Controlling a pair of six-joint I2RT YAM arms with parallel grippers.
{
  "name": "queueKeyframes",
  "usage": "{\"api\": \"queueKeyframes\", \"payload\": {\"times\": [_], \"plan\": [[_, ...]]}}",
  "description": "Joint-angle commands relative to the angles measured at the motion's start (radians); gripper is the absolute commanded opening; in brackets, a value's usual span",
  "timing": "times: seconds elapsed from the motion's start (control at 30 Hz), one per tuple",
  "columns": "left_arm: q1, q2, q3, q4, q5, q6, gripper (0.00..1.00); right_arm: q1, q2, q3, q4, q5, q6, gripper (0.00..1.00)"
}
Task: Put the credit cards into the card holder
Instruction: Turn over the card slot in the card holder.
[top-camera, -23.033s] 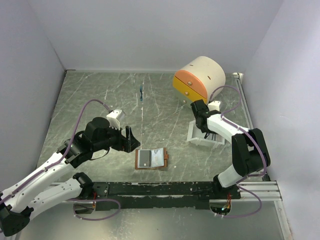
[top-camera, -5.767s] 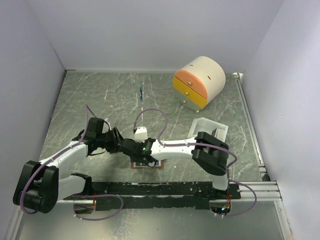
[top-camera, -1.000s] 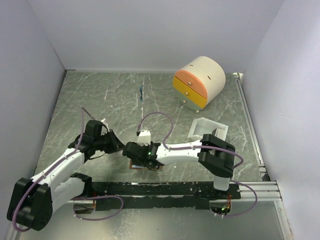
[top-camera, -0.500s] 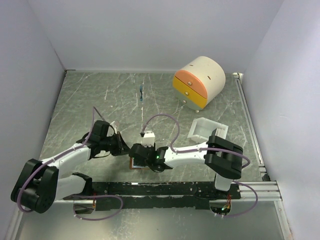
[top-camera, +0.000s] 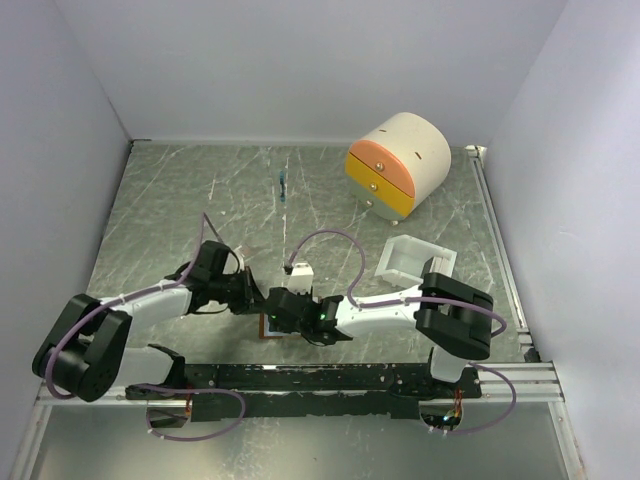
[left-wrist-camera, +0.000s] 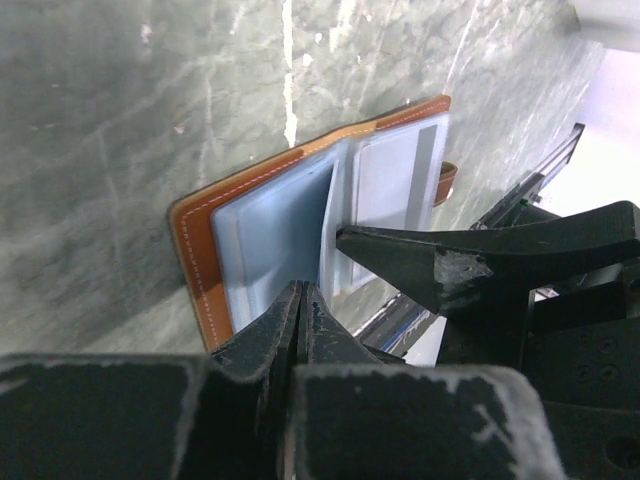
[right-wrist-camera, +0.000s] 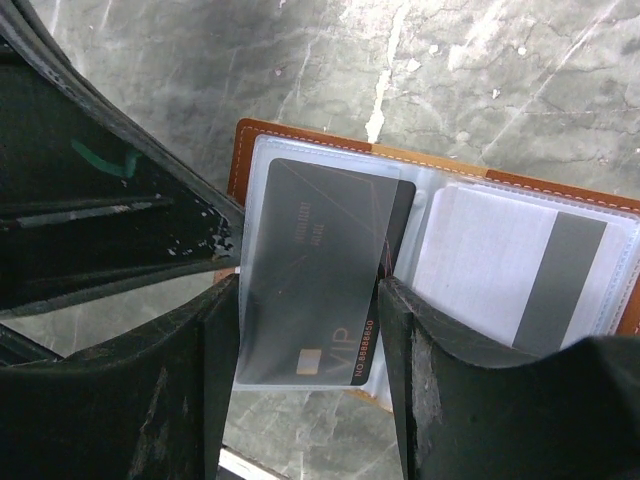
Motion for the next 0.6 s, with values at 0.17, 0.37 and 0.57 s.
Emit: {"api": "queueKeyframes", "payload": {"times": [0.17,0.37,0.57], "plan": [[-0.055,0.031,0.027,0.124,0.100,-0.031,0.09,-0.003,-0.032,0.025,-0.063,0.012,-0.043,0.62],[-0.088,0.040,0.035,0.170,0.123,-0.064,0.10,-0.003,-0.113,0.024,-0.127,0.046,-0.063,0.68],[-0.146,0.062,0.054,0.215,0.113,-0.096,0.10,-0.004,-0.221,-0.023,-0.178,0.077,-0.064,0.70]]}}
